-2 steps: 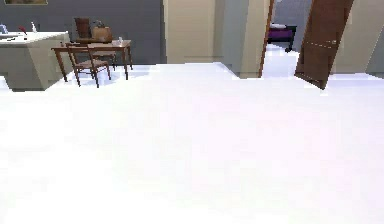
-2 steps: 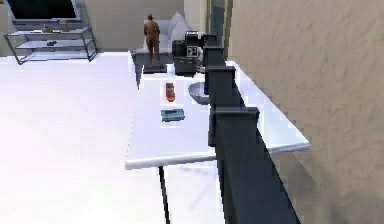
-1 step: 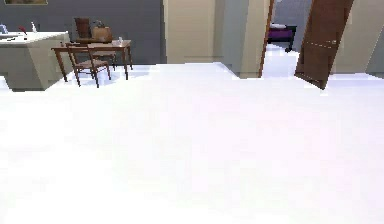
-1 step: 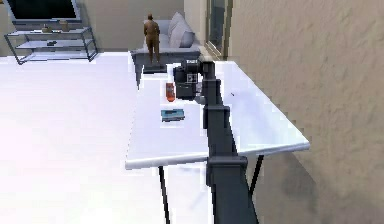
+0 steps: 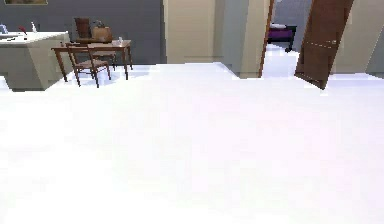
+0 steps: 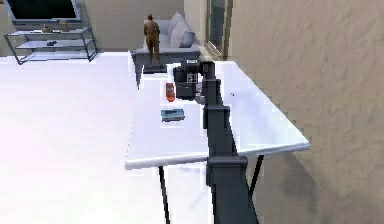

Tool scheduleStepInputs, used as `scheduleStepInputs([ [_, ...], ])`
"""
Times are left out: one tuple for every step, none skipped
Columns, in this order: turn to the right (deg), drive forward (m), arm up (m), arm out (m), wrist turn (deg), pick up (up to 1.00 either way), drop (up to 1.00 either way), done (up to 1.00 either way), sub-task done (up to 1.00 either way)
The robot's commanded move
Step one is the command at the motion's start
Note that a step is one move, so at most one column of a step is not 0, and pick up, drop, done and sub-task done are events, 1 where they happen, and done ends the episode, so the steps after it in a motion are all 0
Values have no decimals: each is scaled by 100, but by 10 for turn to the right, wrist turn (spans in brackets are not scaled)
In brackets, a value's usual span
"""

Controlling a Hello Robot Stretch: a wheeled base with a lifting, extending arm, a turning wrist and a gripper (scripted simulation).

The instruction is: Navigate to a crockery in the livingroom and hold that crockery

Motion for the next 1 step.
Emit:
scheduleStepInputs([
  [0,0,8,0,0,0,0,0,0],
])
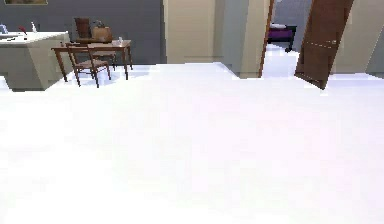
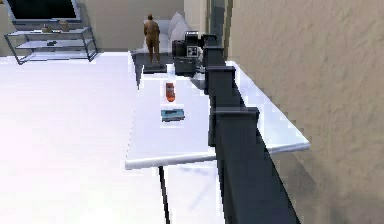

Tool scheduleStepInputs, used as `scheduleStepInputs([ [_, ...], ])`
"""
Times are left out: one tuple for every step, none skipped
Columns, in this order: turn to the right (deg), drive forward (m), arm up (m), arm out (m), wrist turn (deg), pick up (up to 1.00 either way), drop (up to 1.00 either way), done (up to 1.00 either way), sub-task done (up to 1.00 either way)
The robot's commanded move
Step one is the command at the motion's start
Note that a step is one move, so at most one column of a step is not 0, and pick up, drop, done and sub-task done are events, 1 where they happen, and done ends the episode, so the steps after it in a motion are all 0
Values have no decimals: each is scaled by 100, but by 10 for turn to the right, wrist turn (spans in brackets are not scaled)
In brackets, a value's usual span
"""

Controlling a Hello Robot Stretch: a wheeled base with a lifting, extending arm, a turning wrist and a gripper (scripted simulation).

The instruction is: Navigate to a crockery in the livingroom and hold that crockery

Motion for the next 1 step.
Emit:
scheduleStepInputs([
  [0,0,0,0,0,0,0,100,0],
])
